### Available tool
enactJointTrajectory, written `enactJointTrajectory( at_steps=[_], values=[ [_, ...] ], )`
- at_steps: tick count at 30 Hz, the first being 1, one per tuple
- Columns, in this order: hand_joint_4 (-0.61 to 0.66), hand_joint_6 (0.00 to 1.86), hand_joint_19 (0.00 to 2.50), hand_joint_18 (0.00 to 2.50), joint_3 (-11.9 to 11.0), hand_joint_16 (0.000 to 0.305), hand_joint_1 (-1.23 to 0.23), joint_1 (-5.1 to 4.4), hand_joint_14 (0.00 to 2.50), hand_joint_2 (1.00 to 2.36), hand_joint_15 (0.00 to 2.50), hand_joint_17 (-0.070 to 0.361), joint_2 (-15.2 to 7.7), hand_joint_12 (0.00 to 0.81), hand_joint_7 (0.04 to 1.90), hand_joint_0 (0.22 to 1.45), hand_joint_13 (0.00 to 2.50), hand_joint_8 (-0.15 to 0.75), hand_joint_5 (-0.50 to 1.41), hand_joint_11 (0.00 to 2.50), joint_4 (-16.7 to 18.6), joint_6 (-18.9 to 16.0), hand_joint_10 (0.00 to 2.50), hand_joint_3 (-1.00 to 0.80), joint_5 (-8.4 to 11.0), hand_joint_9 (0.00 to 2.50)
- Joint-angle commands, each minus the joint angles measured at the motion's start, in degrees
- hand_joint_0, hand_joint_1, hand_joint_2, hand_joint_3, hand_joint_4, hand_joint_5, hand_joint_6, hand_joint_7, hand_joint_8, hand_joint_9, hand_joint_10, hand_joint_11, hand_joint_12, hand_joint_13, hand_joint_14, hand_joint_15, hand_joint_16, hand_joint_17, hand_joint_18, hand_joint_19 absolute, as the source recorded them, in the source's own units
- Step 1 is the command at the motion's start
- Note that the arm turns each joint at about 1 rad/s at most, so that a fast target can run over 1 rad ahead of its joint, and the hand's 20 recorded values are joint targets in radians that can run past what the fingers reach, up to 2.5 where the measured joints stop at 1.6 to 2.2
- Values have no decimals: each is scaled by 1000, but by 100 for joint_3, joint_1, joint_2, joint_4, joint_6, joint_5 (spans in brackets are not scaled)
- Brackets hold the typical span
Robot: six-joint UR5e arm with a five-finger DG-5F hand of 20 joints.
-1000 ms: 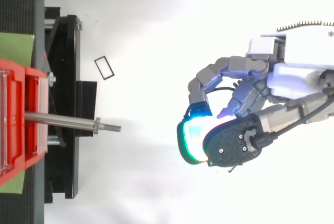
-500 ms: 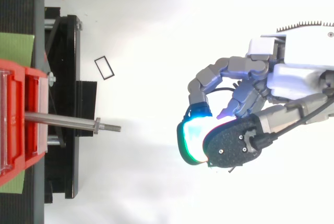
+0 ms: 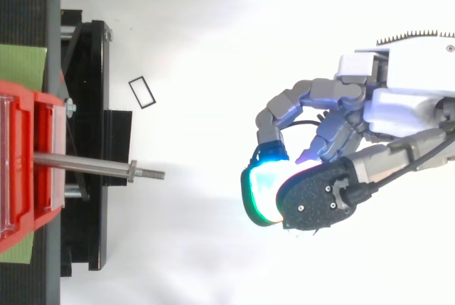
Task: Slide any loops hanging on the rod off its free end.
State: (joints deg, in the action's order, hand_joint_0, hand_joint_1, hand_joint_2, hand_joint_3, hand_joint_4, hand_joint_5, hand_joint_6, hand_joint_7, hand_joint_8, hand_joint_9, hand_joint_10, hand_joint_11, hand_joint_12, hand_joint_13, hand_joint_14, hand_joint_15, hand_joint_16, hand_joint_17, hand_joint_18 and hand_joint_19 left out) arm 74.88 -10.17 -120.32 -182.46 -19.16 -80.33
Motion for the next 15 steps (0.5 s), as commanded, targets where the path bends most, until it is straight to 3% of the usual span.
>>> enactJointTrajectory(
  at_steps=[1,15],
  values=[
    [-12,933,447,1147,0,50,-708,-3,12,1021,345,113,9,329,1118,607,1163,359,-141,569,0,0,19,-65,0,1098],
    [-15,933,440,1148,0,50,-709,-3,12,1021,344,113,0,325,1108,607,1171,359,-141,579,0,0,18,-68,0,1115]
  ],
)
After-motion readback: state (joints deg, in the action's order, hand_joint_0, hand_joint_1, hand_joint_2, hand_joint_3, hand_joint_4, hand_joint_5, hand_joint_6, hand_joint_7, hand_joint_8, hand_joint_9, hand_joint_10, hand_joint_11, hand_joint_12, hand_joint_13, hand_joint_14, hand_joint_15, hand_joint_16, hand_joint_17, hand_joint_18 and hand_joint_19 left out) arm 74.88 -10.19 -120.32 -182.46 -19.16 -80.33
